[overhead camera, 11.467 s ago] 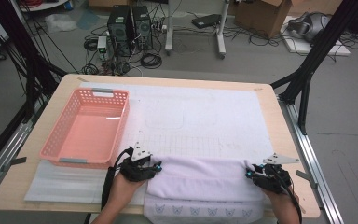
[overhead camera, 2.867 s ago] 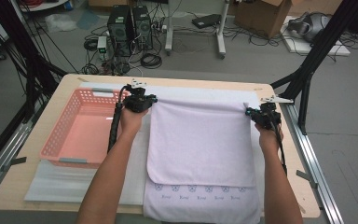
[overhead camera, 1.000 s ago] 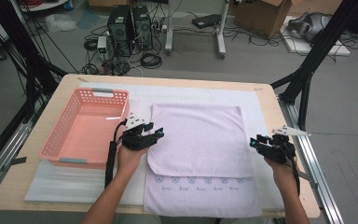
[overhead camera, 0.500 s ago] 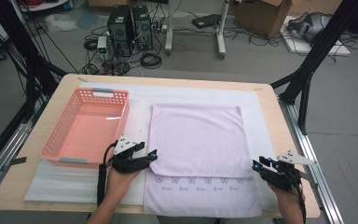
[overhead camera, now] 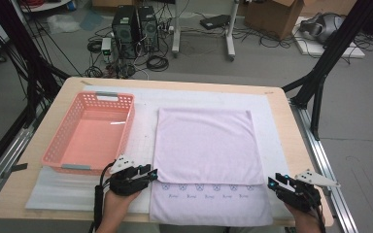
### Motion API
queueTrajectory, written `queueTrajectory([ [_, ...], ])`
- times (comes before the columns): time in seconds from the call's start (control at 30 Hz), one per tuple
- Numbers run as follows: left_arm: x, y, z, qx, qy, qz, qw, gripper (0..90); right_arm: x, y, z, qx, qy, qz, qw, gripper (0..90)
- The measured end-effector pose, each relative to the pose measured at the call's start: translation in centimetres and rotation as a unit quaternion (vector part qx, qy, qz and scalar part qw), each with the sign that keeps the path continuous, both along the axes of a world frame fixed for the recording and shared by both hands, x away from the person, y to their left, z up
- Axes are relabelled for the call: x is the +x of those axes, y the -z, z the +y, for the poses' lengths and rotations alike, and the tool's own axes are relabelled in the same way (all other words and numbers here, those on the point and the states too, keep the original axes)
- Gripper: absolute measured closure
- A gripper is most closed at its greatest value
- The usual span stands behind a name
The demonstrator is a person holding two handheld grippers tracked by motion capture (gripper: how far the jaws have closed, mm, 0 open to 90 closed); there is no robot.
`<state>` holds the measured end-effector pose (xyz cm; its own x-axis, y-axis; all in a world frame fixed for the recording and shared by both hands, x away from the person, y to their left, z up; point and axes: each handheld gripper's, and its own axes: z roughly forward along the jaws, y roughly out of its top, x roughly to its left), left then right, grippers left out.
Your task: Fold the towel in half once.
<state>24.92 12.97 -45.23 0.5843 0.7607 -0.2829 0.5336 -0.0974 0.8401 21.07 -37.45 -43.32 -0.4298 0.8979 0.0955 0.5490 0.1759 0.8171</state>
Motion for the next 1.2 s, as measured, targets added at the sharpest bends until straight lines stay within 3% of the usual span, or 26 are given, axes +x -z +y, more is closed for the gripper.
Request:
queueTrajectory([
  [0.13,-0.1,0.1,-0.5,0.022,0.0,0.012,0.9997,64.7,-0.3,0.0,0.4,-0.003,-0.006,0.001,1.0,60.4],
  [0.27,-0.2,0.3,-0.9,0.045,0.001,0.022,0.9988,74.2,-0.3,0.1,1.0,-0.014,-0.014,0.002,0.9998,60.4],
  [0.47,-0.2,0.3,-0.9,0.047,0.001,0.021,0.9987,85.3,0.5,0.8,1.9,-0.023,-0.021,0.021,0.9993,60.2],
  [0.57,-0.3,0.3,-1.0,0.049,0.002,0.016,0.9987,86.5,1.0,1.4,2.7,-0.034,-0.033,0.033,0.9983,61.7],
  [0.63,-0.4,0.2,-1.0,0.048,0.003,0.012,0.9988,87.0,1.1,1.4,3.2,-0.052,-0.033,0.03,0.9977,62.5],
  [0.7,-0.5,0.2,-1.0,0.051,0.004,0.007,0.9987,87.3,1.1,1.4,3.2,-0.053,-0.029,0.033,0.9976,65.4],
  [0.97,-0.7,-0.3,-0.9,0.031,0.002,-0.012,0.9995,87.9,1.3,1.4,3.1,-0.055,-0.033,0.032,0.9974,84.2],
  [1.2,-0.8,-0.6,-0.7,0.002,0.001,-0.015,0.9999,88.0,1.0,1.0,2.7,-0.041,-0.028,0.025,0.9984,85.3],
])
